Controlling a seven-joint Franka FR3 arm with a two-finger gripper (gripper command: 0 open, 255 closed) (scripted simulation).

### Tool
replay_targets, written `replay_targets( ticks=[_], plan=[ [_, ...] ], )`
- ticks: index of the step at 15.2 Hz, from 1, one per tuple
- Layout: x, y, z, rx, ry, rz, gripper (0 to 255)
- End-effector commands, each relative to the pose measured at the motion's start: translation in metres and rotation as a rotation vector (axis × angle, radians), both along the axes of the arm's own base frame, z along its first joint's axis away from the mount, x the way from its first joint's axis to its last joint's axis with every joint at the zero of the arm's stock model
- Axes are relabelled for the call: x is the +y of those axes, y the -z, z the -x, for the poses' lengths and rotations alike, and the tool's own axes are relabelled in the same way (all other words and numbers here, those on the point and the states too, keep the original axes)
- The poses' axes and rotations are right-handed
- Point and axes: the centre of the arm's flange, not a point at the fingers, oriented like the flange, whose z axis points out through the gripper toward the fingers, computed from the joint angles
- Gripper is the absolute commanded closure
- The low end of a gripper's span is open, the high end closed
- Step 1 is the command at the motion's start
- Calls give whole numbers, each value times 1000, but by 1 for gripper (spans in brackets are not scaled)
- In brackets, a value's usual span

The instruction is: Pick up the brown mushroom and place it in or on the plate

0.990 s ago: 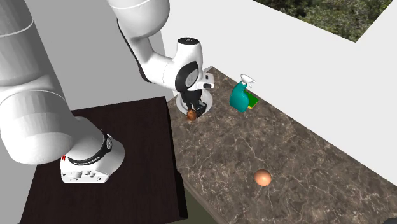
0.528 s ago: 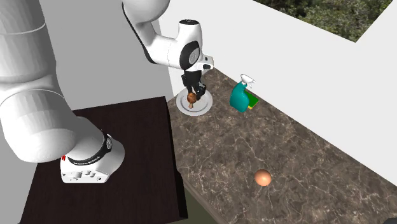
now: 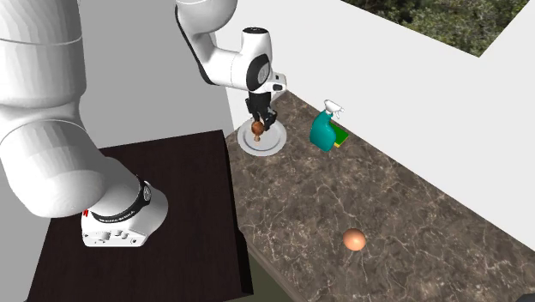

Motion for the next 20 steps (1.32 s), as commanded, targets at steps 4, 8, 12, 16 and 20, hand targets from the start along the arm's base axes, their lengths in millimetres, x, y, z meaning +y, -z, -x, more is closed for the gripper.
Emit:
replay_targets(
  ticks=[4, 8, 12, 16, 20],
  plan=[
    [-1, 28, 1, 3, 0, 2, 255],
    [-5, 33, 4, 52, 8, 18, 0],
    [-20, 49, 20, 246, 39, 81, 0],
    [-27, 66, 27, 277, 43, 91, 0],
    [-32, 86, 33, 277, 43, 91, 0]
  ],
)
